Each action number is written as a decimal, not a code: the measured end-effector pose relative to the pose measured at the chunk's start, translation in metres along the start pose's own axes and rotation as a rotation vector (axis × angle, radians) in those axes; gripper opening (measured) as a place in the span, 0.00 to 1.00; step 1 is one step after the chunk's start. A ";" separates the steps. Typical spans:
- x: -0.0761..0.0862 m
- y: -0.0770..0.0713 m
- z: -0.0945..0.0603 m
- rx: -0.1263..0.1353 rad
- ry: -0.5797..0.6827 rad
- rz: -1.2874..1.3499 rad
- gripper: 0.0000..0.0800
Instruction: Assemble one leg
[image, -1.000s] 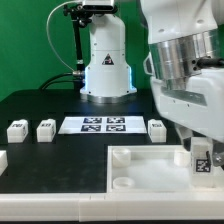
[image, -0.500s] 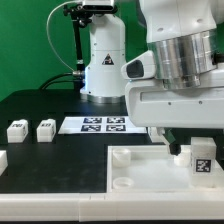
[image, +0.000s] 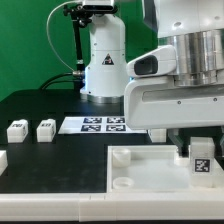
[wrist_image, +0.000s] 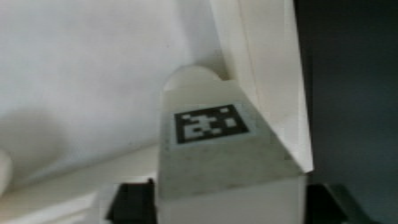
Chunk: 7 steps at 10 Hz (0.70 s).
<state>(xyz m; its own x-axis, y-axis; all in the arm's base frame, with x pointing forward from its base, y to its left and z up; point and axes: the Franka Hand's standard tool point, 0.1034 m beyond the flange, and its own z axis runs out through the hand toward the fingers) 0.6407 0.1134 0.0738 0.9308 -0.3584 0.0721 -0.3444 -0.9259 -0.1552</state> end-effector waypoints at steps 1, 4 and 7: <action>0.001 0.002 0.000 -0.002 0.001 0.077 0.37; -0.002 0.003 0.000 -0.022 0.007 0.611 0.37; -0.004 -0.005 0.000 -0.012 -0.031 1.272 0.37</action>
Offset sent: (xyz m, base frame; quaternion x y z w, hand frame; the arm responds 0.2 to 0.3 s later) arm 0.0139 0.0108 0.0134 -0.0436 0.0733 0.4859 0.8698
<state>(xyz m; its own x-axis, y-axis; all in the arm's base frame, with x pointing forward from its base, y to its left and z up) 0.6386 0.1194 0.0741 -0.0538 -0.9882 -0.1436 -0.9938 0.0670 -0.0890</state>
